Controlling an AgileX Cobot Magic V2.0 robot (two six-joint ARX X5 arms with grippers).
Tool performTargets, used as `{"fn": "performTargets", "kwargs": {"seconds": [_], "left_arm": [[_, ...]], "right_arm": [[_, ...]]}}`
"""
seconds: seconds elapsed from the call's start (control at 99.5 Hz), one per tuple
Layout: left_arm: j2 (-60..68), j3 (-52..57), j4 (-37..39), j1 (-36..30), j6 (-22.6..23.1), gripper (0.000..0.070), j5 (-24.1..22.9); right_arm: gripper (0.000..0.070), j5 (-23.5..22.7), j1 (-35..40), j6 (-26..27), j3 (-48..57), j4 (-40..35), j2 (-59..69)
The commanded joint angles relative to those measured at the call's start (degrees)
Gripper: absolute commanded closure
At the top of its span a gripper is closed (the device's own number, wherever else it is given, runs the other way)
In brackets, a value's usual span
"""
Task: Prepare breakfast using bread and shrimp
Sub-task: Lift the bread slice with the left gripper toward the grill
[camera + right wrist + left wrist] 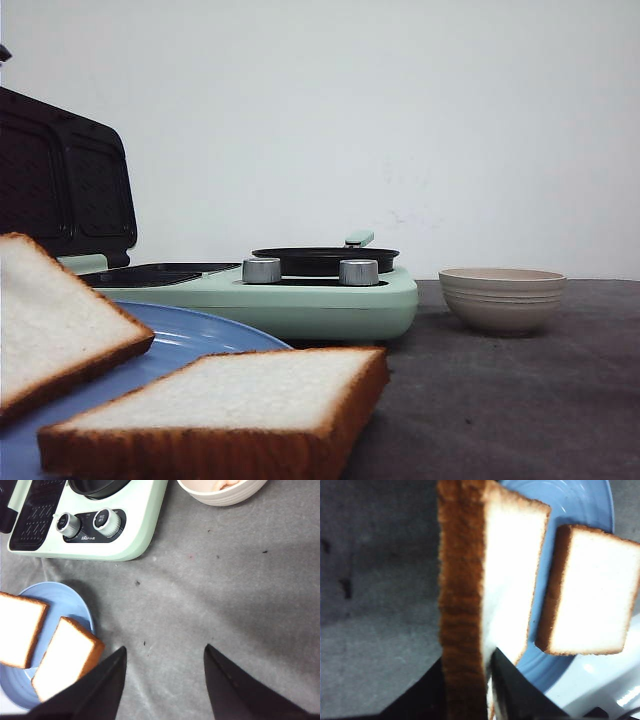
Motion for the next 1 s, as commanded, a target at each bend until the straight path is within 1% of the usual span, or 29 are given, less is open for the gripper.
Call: {"fn": "performTargets", "kwargs": {"seconds": [0.0, 0.09, 0.181, 0.532, 0.894, 0.995], "left_arm": [[0.3, 0.8, -0.5, -0.2, -0.3, 0.0698, -2.1], [0.3, 0.8, -1.9, -0.2, -0.3, 0.0698, -5.7], [0.3, 0.8, -3.0, -0.2, -0.2, 0.0697, -7.2], [0.3, 0.8, -2.1, -0.2, -0.2, 0.0698, -7.3], [-2.7, 0.8, 3.7, -0.2, -0.3, 0.0698, -7.2], [-4.8, 0.8, 6.3, -0.2, -1.2, 0.0698, -7.2]], "right_arm": [[0.0399, -0.2, 0.0, -0.4, 0.9, 0.3, 0.2], [0.0399, -0.2, 0.0, -0.4, 0.9, 0.3, 0.2], [0.0399, -0.2, 0.0, -0.4, 0.9, 0.3, 0.2], [0.0399, -0.2, 0.0, -0.4, 0.9, 0.3, 0.2], [0.0399, -0.2, 0.0, -0.5, 0.9, 0.3, 0.2], [0.0399, -0.2, 0.0, -0.5, 0.9, 0.3, 0.2]]}}
